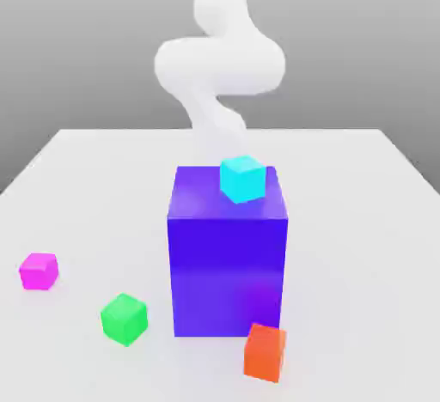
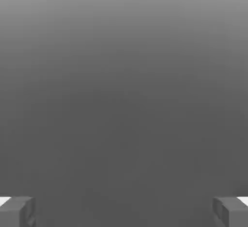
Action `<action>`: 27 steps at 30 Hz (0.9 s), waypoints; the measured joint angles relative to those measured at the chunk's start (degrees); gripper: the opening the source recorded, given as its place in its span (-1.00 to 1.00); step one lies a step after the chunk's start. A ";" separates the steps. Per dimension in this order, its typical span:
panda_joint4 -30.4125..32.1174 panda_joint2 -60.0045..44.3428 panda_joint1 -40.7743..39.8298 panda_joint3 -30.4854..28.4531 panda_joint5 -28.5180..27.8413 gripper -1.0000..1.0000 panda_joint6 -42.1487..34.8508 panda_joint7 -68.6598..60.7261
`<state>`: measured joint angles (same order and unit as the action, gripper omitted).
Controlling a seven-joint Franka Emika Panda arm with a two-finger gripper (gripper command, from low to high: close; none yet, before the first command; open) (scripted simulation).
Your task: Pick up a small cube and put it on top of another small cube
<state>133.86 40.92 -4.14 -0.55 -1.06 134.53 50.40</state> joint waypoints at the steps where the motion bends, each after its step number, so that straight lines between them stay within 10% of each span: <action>1: 0.89 -2.12 -1.80 -0.27 -0.45 0.00 1.16 1.97; 16: 13.30 -31.43 -23.11 -9.25 -3.52 0.00 17.47 26.94; 27: 19.00 -53.63 -35.49 -10.69 10.93 0.00 30.77 29.10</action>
<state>152.87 -12.71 -39.63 -11.24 9.86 165.30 79.50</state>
